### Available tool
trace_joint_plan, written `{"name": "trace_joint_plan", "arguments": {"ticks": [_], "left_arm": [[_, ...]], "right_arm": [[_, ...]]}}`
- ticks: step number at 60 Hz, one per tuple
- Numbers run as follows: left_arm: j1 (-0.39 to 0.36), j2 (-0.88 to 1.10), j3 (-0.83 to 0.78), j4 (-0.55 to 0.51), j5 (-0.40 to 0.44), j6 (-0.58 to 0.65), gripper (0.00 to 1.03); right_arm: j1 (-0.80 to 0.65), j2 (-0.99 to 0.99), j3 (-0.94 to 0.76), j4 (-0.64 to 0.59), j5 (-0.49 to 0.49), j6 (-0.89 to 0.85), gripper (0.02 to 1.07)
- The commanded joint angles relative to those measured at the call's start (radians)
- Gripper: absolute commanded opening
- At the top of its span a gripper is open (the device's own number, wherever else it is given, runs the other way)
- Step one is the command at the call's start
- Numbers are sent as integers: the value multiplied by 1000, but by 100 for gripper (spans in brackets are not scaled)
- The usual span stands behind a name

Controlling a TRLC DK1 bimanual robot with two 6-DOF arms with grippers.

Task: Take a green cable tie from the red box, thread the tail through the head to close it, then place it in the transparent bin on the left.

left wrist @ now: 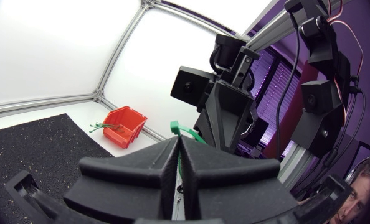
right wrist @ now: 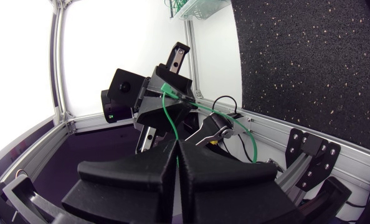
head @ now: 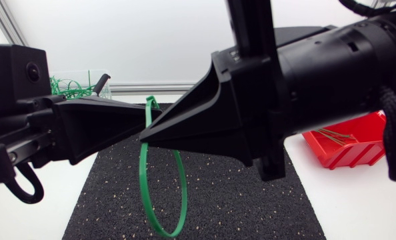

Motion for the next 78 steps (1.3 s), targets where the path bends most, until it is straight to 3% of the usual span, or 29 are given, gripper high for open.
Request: {"name": "trace_joint_plan", "arguments": {"ticks": [1, 25, 78], "left_arm": [[-25, -32, -10, 6, 25, 9, 4], [-37, -48, -9, -3, 10, 9, 4], [-42, -76, 0, -12, -14, 10, 4]], "right_arm": [[-27, 0, 28, 6, 23, 23, 7], [-65, 16, 86, -12, 23, 23, 7], [-111, 84, -9, 24, 6, 18, 8]]}}
